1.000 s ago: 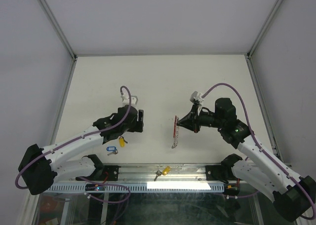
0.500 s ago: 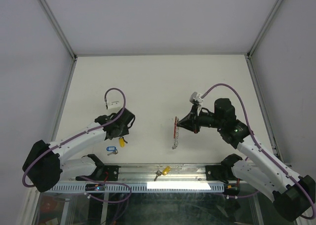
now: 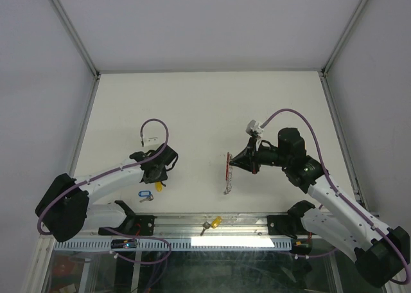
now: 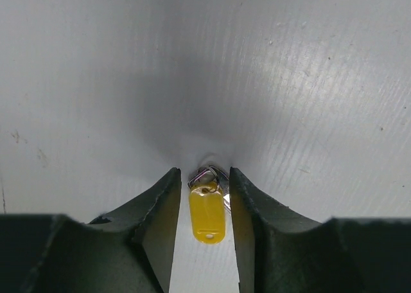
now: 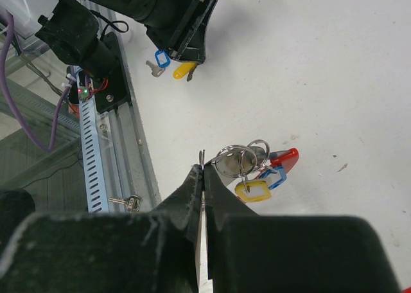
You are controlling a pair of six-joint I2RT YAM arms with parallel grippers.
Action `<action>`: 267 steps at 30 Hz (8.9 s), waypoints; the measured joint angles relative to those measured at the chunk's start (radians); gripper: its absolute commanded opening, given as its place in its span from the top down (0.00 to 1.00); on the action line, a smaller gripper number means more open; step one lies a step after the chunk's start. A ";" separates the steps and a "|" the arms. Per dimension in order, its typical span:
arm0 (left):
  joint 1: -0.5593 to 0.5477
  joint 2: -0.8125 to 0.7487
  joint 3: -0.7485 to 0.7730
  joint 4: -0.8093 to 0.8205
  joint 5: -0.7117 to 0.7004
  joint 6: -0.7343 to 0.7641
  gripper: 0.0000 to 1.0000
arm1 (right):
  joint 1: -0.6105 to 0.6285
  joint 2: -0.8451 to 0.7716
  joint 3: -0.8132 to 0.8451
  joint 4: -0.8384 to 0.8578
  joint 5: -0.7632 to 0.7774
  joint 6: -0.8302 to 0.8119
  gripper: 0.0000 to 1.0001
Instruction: Put the keys on the keyring
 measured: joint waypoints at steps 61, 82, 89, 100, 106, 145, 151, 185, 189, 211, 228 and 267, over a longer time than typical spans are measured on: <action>0.000 -0.257 0.059 0.910 1.004 0.532 1.00 | -0.002 -0.077 -0.070 0.262 -0.057 -0.046 1.00; -0.002 -0.210 0.058 1.262 1.282 0.518 1.00 | 0.003 -0.077 -0.151 0.716 -0.156 0.043 1.00; -0.029 -0.176 0.058 1.318 1.298 0.495 1.00 | 0.023 -0.075 -0.164 0.780 -0.145 0.042 1.00; -0.042 -0.164 0.058 1.337 1.297 0.493 1.00 | 0.061 -0.069 -0.164 0.796 -0.137 0.033 1.00; -0.042 -0.164 0.058 1.339 1.297 0.493 1.00 | 0.077 -0.069 -0.164 0.789 -0.137 0.023 1.00; -0.068 -0.165 0.058 1.337 1.239 0.503 1.00 | 0.112 -0.121 -0.165 0.708 -0.006 -0.018 1.00; -0.068 -0.185 0.045 1.257 1.189 0.541 1.00 | 0.112 -0.207 -0.163 0.537 0.082 -0.115 1.00; -0.081 0.368 0.219 0.584 0.768 0.784 0.92 | 0.114 -0.269 -0.062 0.017 0.674 -0.197 1.00; -0.081 0.370 0.220 0.612 0.760 0.789 0.80 | 0.114 -0.269 -0.061 0.011 0.673 -0.194 1.00; -0.081 0.288 0.189 0.594 0.764 0.849 0.57 | 0.114 -0.273 -0.062 -0.005 0.654 -0.194 1.00; -0.081 0.374 0.222 0.529 0.780 0.928 0.63 | 0.114 -0.266 -0.062 -0.005 0.629 -0.194 1.00; -0.109 0.417 0.251 0.531 0.719 0.940 0.96 | 0.114 -0.270 -0.062 -0.023 0.628 -0.179 1.00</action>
